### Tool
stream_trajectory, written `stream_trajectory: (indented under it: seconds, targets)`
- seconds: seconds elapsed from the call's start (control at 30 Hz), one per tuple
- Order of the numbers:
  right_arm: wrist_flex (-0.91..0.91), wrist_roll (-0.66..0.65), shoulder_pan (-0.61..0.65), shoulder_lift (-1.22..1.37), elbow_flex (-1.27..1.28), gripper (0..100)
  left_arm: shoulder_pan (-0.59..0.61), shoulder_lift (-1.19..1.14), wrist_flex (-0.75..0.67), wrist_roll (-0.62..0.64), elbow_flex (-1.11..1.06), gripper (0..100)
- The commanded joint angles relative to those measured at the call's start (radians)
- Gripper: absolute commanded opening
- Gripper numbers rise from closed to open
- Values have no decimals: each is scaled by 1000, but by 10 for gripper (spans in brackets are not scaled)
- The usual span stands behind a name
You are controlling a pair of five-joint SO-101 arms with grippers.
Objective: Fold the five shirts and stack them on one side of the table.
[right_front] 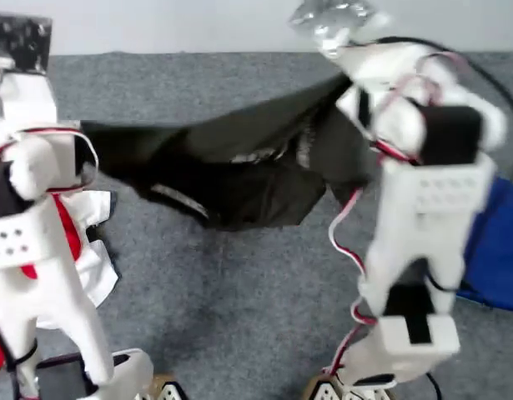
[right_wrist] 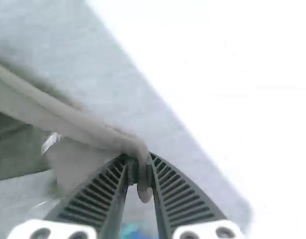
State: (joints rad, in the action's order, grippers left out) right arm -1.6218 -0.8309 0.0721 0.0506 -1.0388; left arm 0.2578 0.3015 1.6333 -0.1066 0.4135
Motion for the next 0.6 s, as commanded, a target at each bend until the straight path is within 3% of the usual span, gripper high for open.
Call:
stream_trajectory:
  seconds: [0.0,0.17,0.27,0.4,0.57]
  targets:
    - [114,-41,-85,-131,-54,9,-54,44,-44,6,243,14]
    - [219,-38,-219,-213,-54,9,-127,37,-181,2,432,14]
    - [228,-35,-294,-240,-54,9,-175,38,-242,-72,460,14]
    - [228,-34,-352,-288,-54,9,-242,44,-261,-158,478,14]
    - [219,-34,-358,-351,-52,9,-281,44,-256,-170,529,14]
